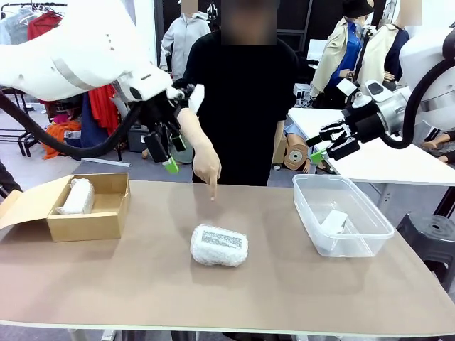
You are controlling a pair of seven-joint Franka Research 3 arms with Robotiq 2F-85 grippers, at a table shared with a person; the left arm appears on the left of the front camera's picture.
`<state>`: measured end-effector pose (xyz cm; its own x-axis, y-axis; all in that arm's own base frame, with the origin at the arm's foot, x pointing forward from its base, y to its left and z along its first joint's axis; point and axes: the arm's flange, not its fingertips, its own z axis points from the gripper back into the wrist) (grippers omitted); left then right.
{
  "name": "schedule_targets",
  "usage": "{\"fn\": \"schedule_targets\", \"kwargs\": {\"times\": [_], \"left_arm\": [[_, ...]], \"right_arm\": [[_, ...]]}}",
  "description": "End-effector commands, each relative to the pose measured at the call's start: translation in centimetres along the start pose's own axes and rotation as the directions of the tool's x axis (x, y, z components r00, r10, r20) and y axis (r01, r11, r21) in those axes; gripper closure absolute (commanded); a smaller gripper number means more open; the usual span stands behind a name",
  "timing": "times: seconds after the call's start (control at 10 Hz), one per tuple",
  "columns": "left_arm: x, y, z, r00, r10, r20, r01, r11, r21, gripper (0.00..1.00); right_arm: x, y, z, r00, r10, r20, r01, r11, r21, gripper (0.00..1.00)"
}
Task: Separate and place wrapped and unwrapped clocks.
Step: Pick up the Digital clock indicated by the person.
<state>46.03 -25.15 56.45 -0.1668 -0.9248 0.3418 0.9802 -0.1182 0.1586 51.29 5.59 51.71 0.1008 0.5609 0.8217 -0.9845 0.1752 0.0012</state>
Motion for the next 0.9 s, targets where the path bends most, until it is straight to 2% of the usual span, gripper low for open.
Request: {"fn": "schedule_targets", "kwargs": {"times": [0.0,0.2,0.3,0.4,0.6,0.8], "left_arm": [[2.4,-1.6,-2.5,0.991,-0.063,-0.115,0.063,0.998,-0.007,0.0],[4.3,-3.4,-5.2,0.977,-0.122,-0.174,0.124,0.992,0.004,0.0],[5.1,-3.7,-7.0,0.979,-0.135,-0.155,0.14,0.99,0.021,0.0],[5.9,-4.1,-9.4,0.982,-0.122,-0.145,0.126,0.992,0.023,0.0],[7.3,-4.7,-13.7,0.976,-0.091,-0.197,0.091,0.996,-0.007,0.0],[7.7,-4.7,-17.9,0.967,-0.091,-0.238,0.106,0.993,0.053,0.0]], "right_arm": [[0.2,0.0,-0.2,1.0,-0.005,0.003,0.005,1.0,-0.017,0.0],[0.2,0.0,-0.2,1.0,-0.005,0.003,0.005,1.0,-0.017,0.0],[0.2,0.0,-0.2,1.0,-0.005,0.003,0.005,1.0,-0.017,0.0],[0.2,0.0,-0.2,1.0,-0.005,0.003,0.005,1.0,-0.017,0.0],[0.2,0.0,-0.2,1.0,-0.005,0.003,0.005,1.0,-0.017,0.0],[0.2,0.0,-0.2,1.0,-0.005,0.003,0.005,1.0,-0.017,0.0]]}}
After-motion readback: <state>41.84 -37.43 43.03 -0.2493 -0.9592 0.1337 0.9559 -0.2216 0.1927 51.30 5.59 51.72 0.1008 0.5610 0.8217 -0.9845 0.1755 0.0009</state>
